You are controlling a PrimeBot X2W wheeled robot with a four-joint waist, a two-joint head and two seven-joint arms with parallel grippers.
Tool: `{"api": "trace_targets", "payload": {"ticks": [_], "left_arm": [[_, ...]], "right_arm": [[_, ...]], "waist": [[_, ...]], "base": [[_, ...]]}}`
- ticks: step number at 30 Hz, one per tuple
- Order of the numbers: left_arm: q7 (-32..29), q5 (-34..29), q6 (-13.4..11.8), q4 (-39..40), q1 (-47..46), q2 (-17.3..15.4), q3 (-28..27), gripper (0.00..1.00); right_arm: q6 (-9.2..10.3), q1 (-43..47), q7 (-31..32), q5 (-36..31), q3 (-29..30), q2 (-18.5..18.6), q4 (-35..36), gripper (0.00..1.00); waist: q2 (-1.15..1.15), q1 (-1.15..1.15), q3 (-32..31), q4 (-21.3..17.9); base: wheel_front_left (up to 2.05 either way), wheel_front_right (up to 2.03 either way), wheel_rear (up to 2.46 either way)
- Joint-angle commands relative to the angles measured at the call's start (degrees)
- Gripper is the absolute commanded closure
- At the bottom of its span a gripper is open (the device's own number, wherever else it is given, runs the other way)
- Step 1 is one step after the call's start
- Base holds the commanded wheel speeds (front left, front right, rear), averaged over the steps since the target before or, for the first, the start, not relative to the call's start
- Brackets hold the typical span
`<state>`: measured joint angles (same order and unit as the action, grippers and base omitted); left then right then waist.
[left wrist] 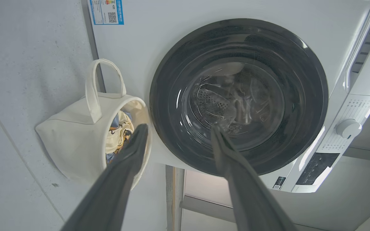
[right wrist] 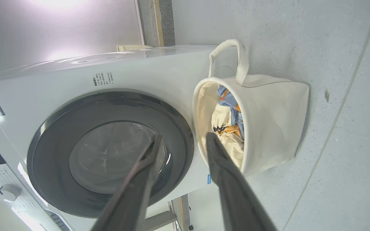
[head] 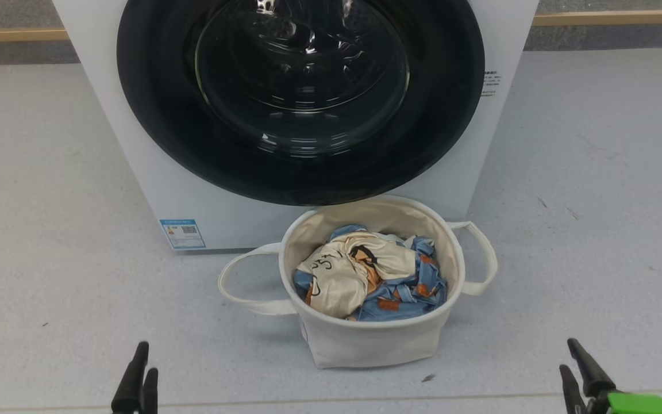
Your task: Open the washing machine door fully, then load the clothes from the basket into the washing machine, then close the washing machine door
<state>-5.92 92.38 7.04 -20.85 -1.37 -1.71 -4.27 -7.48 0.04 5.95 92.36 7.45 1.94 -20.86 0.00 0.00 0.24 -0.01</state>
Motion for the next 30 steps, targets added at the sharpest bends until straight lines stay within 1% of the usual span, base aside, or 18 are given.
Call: {"api": "trace_targets", "payload": {"ticks": [1,4,9,11,17,21,30], "left_arm": [[0.55,-0.13,0.03,1.85,-2.1,-0.3,0.19,0.0],[1.05,-0.3,0.04,2.0,-2.29,-0.32,0.46,0.0],[1.89,-1.67,0.06,2.51,-2.54,-0.36,0.57,0.0],[2.39,-2.41,0.07,2.91,-2.78,-0.38,0.55,0.0],[3.22,-4.41,0.09,3.81,-3.19,-0.41,0.57,0.0],[4.06,-8.73,0.1,5.54,-3.76,-0.45,-0.14,0.0],[5.57,-15.39,-0.82,9.27,-4.97,-0.51,0.25,0.0]], "right_arm": [[0.0,-1.89,-0.56,-0.47,0.01,0.15,1.98,0.0],[0.0,-1.95,-1.06,-0.85,-0.05,0.17,2.2,0.0],[0.0,-2.11,-1.9,-2.3,0.12,0.21,3.25,0.0],[0.0,-2.42,-2.4,-3.3,0.85,0.23,4.66,0.0],[0.0,-2.59,-3.24,-4.24,1.51,0.26,5.67,0.0],[0.0,-2.92,-4.08,-7.25,1.12,0.29,6.83,0.0],[0.0,-4.46,-5.59,-12.91,0.66,0.35,10.19,0.0]], "waist": [[0.0,0.03,0.01,0.03],[0.0,0.13,-0.14,0.11],[0.0,0.01,-0.05,0.21],[0.0,0.0,-0.01,0.28],[0.0,0.0,-0.09,0.46],[0.0,0.0,-0.15,0.61],[0.0,0.0,-0.05,0.89]], "base": [[0.0,0.0,0.0],[0.0,0.0,0.0],[0.0,0.0,0.0],[0.0,0.0,0.0],[0.0,0.0,0.0],[0.0,0.0,0.0],[0.0,0.0,0.0]]}}
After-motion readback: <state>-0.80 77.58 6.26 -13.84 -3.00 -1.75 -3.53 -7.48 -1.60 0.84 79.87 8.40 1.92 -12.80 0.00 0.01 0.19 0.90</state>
